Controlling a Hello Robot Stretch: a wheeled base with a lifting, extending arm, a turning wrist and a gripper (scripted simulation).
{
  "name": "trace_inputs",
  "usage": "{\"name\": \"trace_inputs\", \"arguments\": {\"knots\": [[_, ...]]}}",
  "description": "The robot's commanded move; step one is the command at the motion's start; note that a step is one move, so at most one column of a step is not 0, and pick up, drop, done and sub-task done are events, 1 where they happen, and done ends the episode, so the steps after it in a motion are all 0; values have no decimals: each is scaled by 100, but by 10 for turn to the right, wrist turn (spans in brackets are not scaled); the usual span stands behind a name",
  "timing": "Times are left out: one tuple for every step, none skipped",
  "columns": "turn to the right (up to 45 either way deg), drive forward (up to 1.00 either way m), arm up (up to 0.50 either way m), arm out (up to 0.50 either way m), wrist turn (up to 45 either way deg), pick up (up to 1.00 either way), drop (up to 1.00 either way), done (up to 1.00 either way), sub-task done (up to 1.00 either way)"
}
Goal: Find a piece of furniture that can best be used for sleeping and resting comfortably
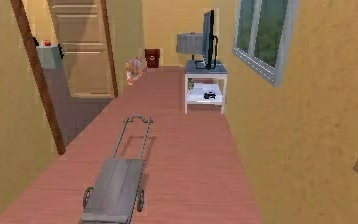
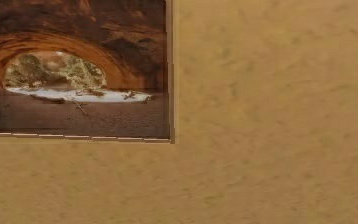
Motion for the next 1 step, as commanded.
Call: {"name": "trace_inputs", "arguments": {"knots": [[120,0,0,0,0,0,0,0,0]]}}
